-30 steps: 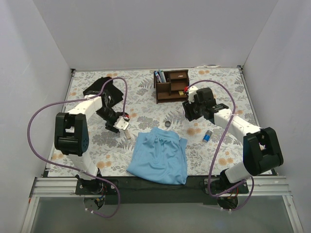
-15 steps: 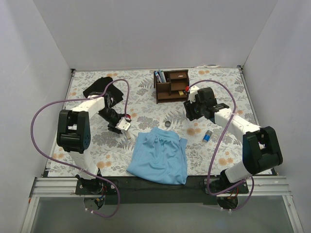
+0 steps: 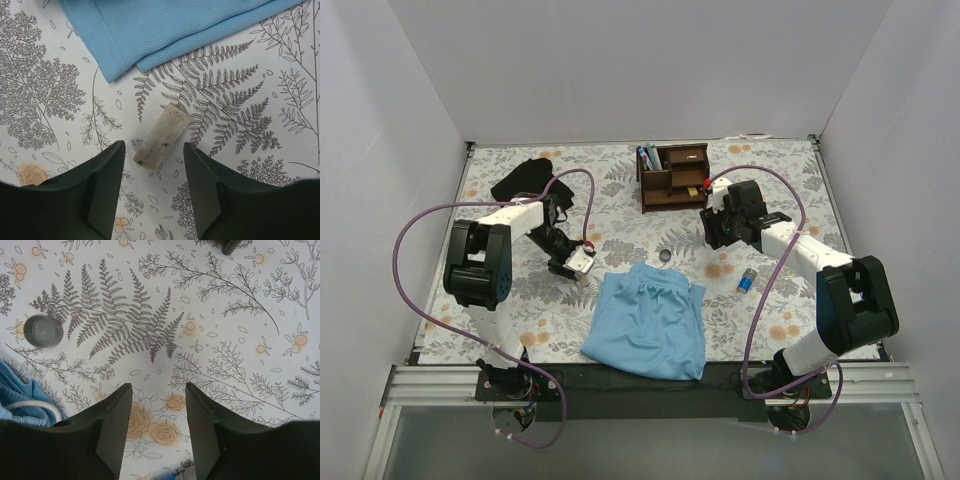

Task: Sort the stationery into containers
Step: Pick up the stationery from the center of the board.

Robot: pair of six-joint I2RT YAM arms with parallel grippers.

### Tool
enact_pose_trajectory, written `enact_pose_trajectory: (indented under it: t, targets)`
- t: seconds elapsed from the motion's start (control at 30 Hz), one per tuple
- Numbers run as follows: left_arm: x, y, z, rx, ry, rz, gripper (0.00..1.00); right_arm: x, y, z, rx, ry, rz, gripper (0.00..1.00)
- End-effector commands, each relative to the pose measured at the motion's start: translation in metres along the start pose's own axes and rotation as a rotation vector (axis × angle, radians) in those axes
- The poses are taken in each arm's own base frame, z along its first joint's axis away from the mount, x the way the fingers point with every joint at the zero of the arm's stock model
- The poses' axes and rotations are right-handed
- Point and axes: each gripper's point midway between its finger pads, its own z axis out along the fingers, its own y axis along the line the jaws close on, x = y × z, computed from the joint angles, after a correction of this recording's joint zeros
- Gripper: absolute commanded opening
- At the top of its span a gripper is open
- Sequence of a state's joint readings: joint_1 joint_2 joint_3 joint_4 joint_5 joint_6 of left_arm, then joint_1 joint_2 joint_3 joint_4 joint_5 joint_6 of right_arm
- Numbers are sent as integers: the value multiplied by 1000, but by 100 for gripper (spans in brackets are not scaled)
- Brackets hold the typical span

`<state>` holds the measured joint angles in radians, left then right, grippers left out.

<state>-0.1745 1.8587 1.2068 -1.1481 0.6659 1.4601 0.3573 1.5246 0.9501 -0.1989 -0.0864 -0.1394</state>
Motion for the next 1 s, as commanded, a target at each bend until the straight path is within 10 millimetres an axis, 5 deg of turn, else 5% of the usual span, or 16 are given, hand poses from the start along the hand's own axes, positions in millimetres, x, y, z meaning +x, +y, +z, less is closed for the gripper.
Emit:
enact_pose_trajectory:
  t: [0.0, 0.37, 0.8, 0.97]
  targets:
    - [-5, 15, 4, 16, -11, 433, 47, -17, -6, -2, 8, -56, -11, 56]
    - [5, 7, 2, 68, 23, 347, 28, -14, -10, -2, 17, -49, 2, 56]
    - [-2, -28, 2, 83, 58, 169, 36, -23, -11, 2, 11, -54, 14, 56]
    - [-7, -25, 9, 67, 56, 110, 34, -24, -11, 3, 9, -53, 21, 56]
